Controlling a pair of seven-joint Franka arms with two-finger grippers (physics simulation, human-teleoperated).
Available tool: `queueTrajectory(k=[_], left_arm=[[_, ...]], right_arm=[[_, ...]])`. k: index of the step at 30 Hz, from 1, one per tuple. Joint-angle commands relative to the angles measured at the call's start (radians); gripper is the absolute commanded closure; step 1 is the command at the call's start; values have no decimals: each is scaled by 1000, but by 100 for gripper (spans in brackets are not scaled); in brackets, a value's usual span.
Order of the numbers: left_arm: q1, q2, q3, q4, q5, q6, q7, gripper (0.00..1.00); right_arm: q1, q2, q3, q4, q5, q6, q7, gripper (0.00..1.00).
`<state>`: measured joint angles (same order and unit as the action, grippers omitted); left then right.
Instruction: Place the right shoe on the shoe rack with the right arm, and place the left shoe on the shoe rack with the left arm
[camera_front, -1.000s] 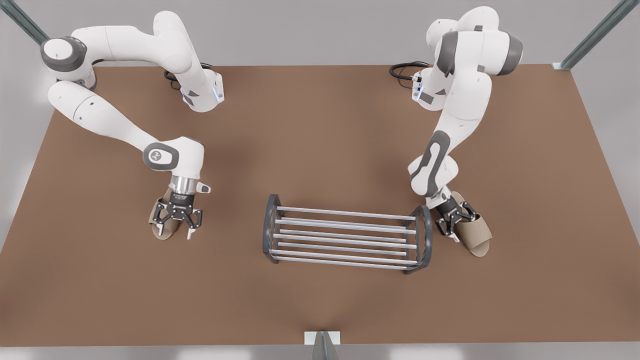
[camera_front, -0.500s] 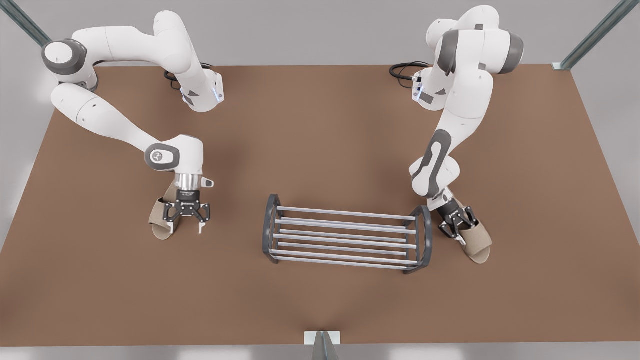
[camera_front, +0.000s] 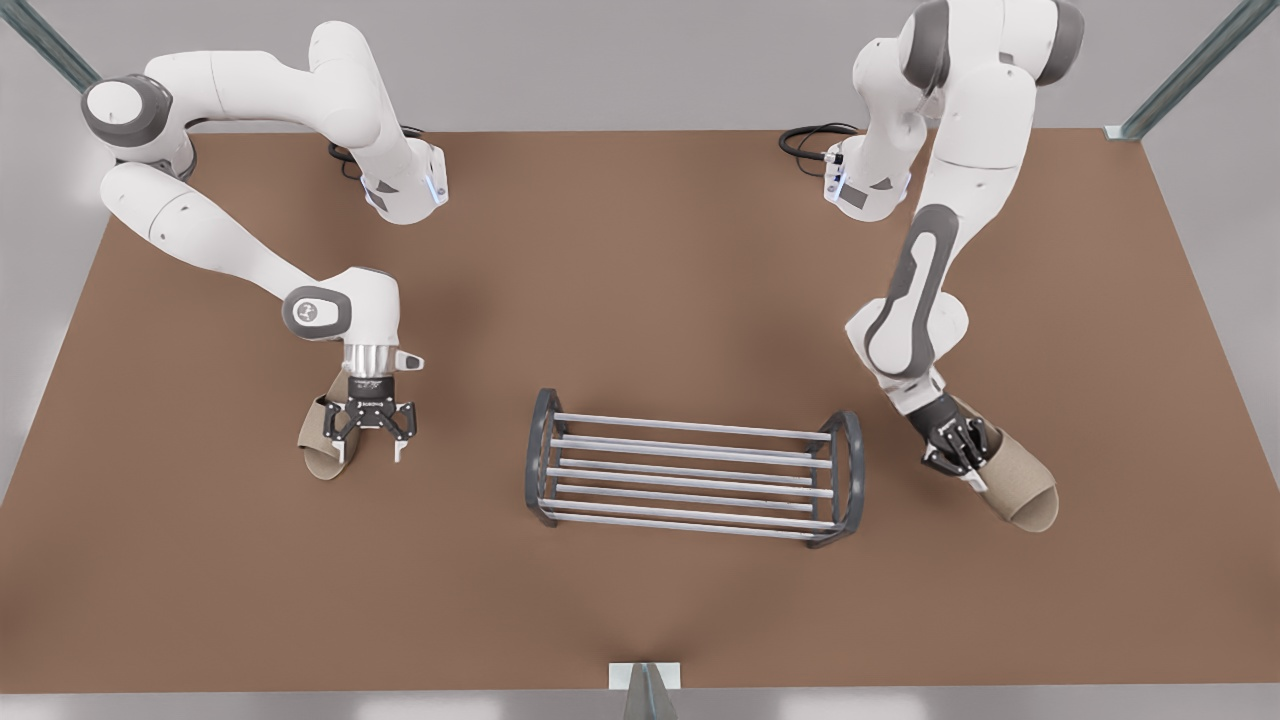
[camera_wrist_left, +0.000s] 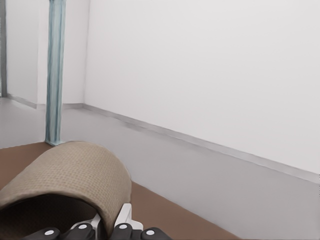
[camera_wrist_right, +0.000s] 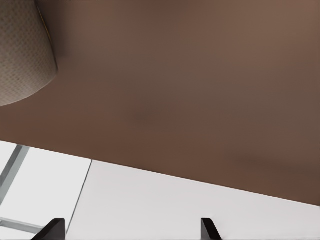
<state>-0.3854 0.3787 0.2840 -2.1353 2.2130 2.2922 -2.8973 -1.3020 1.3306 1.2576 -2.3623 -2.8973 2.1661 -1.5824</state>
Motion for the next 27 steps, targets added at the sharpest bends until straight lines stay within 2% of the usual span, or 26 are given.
queueTrajectory(k=[1,4,6,9,11,14,16,18,23,27], left_arm=[[0,-98,35,0,11,289,-734,79],[-26,-280,46,3,10,431,-662,79],[-148,-377,41,8,-9,449,-654,79],[-365,-365,40,120,-193,447,-648,79],[-463,-282,41,221,-294,446,-637,79],[-486,-104,40,388,-361,441,-637,79],[-503,-41,37,437,-406,444,-632,79],[-494,3,40,449,-404,444,-632,79],[-423,91,43,446,-400,446,-586,79],[-397,123,43,434,-398,449,-573,79]], right_arm=[[-8,-1,0,0,-37,11,279,0],[-11,-5,0,-2,-37,12,279,0],[-23,-5,-3,1,-33,11,279,0],[-59,-5,-18,3,-33,12,279,0],[-76,-5,-24,0,-33,12,279,0],[-85,-5,-24,-6,-31,11,279,0],[-85,-7,-24,-9,-31,11,279,0],[-94,-16,-6,-46,-31,4,266,0],[-266,-22,103,-265,-22,-45,236,0],[-327,-24,120,-356,-20,-91,229,0]])
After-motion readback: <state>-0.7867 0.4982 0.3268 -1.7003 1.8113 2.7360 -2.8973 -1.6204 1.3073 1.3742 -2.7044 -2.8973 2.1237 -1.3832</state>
